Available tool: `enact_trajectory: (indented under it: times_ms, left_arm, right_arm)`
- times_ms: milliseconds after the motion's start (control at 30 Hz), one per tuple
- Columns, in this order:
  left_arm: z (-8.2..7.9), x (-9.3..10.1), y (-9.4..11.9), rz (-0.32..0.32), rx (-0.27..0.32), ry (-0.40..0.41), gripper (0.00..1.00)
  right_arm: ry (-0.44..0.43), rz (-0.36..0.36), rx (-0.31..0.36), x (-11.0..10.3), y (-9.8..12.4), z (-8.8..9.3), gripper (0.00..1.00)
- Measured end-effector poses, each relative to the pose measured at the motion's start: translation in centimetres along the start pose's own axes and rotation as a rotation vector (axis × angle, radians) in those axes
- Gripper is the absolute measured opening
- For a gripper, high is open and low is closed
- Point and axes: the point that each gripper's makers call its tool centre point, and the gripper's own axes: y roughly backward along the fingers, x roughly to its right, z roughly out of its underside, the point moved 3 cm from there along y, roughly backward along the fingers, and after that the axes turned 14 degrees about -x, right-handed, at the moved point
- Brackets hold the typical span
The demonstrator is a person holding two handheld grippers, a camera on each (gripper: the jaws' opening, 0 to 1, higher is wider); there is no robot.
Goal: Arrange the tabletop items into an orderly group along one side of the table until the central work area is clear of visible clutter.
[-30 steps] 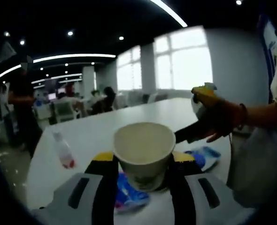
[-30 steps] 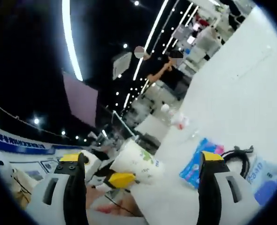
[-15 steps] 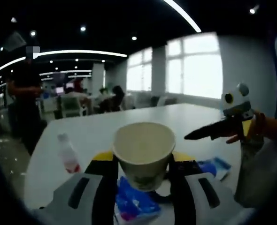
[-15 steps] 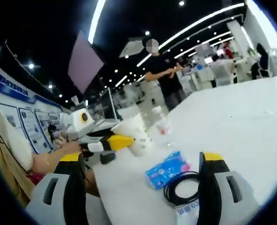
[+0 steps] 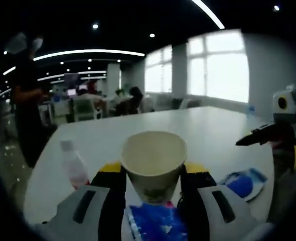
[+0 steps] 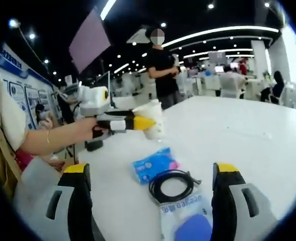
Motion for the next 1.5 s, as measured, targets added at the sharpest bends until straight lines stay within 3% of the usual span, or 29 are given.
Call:
enact_trajectory:
  times_ms: [233,433,733,1133,1500]
  left_arm:
    - [0.7,-1.7,-2.3,-0.042,-0.021,0.014,0.40]
    - [1.5,-3.0,-4.4,-0.085,-0.041,0.022,0.40]
    - [2.9,-4.1,-7.1,-0.126,-0.053,0.058,0.40]
    - [4.9,-5.9,-9.2,-0.207,-0.083,0.098,0.40]
    - [5.5,-6.0,-10.2,-0.213,-0.080,0.103,0.40]
  right_arm:
    - [-0.015,0.036,-0.035,1.1,-0.5,0.7,1.00]
    - [-0.109,0.059,-0.027,2.6,-0.2,1.1,1.00]
    - [-0.119,0.106,-0.051,3.5,0.0,1.6,1.00]
    - [-0.113,0.116,-0.102,3.6,-0.7,2.5,1.00]
    - [-0.120,0.113,-0.118,3.5,-0.9,2.8,1.00]
